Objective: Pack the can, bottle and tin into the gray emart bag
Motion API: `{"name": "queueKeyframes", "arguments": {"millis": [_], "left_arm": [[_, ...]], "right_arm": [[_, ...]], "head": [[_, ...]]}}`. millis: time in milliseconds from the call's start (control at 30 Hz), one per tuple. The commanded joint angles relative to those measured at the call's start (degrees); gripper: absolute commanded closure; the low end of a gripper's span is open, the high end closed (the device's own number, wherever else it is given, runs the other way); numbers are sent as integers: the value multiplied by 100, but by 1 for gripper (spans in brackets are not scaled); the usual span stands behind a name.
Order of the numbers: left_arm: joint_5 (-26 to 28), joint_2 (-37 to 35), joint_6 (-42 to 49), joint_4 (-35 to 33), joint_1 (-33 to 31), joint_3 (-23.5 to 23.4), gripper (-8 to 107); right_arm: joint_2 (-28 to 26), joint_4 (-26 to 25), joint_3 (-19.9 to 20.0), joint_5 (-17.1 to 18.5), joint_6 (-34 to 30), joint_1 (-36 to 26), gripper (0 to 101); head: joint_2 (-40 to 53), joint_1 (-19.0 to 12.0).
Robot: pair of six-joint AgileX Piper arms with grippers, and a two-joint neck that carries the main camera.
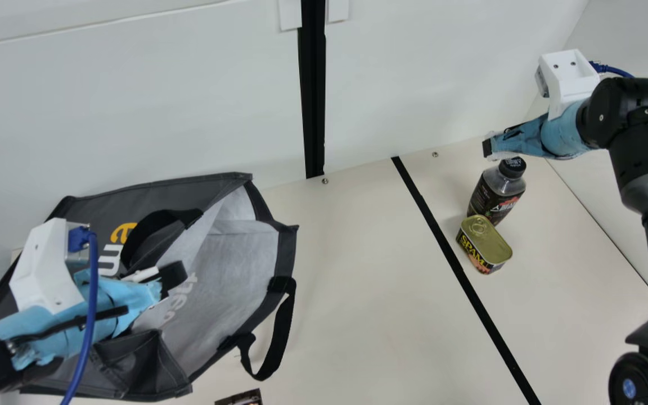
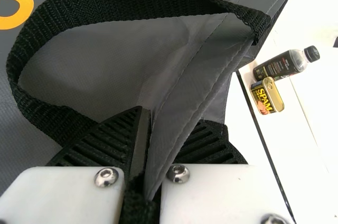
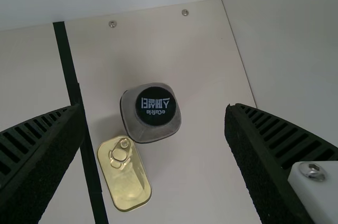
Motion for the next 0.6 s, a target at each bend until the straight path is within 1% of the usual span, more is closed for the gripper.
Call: {"name": "queueKeyframes", "arguments": {"millis": [0, 267, 567], "left_arm": [[0, 0, 0, 0, 0, 0, 89], [0, 0, 0, 0, 0, 0, 89], [0, 0, 0, 0, 0, 0, 89]], "right_arm": [[97, -13, -78, 52, 19, 7, 10], [490, -20, -395, 187, 70, 18, 10], [827, 2, -585, 273, 116, 18, 10]], "head": [[-5, -130], [-5, -130], [-5, -130]]}}
